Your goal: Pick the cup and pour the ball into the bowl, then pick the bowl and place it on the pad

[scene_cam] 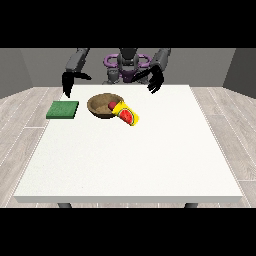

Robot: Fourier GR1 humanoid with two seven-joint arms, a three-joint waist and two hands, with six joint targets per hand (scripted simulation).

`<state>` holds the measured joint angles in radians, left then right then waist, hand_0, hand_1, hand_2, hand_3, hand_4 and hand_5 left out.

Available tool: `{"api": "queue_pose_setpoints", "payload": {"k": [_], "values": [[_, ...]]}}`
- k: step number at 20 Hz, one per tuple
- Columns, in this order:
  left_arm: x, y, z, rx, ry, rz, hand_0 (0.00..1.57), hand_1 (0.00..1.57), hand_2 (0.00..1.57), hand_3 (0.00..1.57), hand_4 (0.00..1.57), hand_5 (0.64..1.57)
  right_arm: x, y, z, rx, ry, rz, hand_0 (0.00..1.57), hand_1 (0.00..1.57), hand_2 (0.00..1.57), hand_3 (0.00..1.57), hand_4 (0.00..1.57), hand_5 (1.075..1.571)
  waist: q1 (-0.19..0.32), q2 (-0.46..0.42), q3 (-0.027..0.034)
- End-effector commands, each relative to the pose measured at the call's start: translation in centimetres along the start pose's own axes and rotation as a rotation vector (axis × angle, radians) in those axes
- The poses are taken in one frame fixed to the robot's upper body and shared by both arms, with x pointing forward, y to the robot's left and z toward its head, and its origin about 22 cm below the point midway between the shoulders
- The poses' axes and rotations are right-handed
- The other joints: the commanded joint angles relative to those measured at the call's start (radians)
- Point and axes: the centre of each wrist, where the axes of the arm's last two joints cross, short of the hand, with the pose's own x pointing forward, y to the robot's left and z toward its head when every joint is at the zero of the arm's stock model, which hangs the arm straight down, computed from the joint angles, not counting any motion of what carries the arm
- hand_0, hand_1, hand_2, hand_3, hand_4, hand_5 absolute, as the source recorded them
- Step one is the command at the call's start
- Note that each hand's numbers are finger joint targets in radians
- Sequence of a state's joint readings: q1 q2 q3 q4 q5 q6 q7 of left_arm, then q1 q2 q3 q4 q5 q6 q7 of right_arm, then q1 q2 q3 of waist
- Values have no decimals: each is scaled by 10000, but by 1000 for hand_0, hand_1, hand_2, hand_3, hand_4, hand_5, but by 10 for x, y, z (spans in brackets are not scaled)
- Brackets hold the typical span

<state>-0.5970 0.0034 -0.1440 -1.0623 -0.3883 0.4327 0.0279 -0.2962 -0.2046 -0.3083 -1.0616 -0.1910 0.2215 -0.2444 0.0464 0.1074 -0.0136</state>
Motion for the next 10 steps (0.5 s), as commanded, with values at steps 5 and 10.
{"api": "queue_pose_setpoints", "payload": {"k": [5, 10], "values": [[-33, 22, 29, -1231, -1408, 2798, 0, 0, 0, 0, 0, 1563, -19, 48, -10, -1169, -99, -317, 0, 0, 0, 0, 313, 1569, 997, 563, 132], [-38, 39, 27, -855, -1279, 2722, 0, 0, 0, 0, 0, 1564, -25, 50, -29, -1284, 287, -166, 0, 0, 0, 0, 285, 1567, 732, 437, 139]]}}
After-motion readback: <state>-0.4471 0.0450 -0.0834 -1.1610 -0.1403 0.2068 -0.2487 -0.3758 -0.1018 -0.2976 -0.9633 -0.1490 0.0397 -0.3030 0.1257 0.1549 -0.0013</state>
